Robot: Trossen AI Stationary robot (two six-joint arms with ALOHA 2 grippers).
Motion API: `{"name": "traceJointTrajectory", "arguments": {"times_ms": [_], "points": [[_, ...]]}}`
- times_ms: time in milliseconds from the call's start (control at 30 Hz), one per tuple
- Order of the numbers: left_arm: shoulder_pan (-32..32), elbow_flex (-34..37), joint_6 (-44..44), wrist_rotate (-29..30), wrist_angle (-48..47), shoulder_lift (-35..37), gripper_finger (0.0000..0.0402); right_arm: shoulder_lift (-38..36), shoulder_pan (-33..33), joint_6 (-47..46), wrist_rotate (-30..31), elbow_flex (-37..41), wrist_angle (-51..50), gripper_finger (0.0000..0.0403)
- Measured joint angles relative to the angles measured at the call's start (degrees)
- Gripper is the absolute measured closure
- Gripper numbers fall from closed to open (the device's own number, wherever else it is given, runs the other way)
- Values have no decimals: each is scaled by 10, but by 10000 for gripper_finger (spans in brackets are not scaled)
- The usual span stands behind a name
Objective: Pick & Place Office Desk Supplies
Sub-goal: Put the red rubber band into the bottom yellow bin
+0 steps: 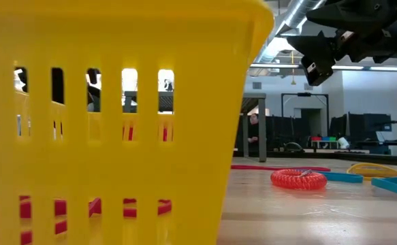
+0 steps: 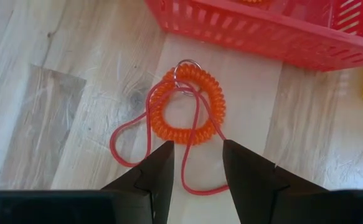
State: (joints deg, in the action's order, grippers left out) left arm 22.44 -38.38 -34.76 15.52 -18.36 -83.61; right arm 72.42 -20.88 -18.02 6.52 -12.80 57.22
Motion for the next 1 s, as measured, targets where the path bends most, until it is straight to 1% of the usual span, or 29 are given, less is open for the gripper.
{"name": "traceJointTrajectory", "arguments": {"times_ms": [133,200,767,1000], "points": [[0,30,-2,-8,57,0,270,0,0,0,0,0,0,221],[0,39,-7,-12,70,0,270,0,0,0,0,0,0,221],[0,41,-11,-5,58,0,270,0,0,0,0,0,0,221],[0,41,-12,10,53,0,270,0,0,0,0,0,0,221]]}}
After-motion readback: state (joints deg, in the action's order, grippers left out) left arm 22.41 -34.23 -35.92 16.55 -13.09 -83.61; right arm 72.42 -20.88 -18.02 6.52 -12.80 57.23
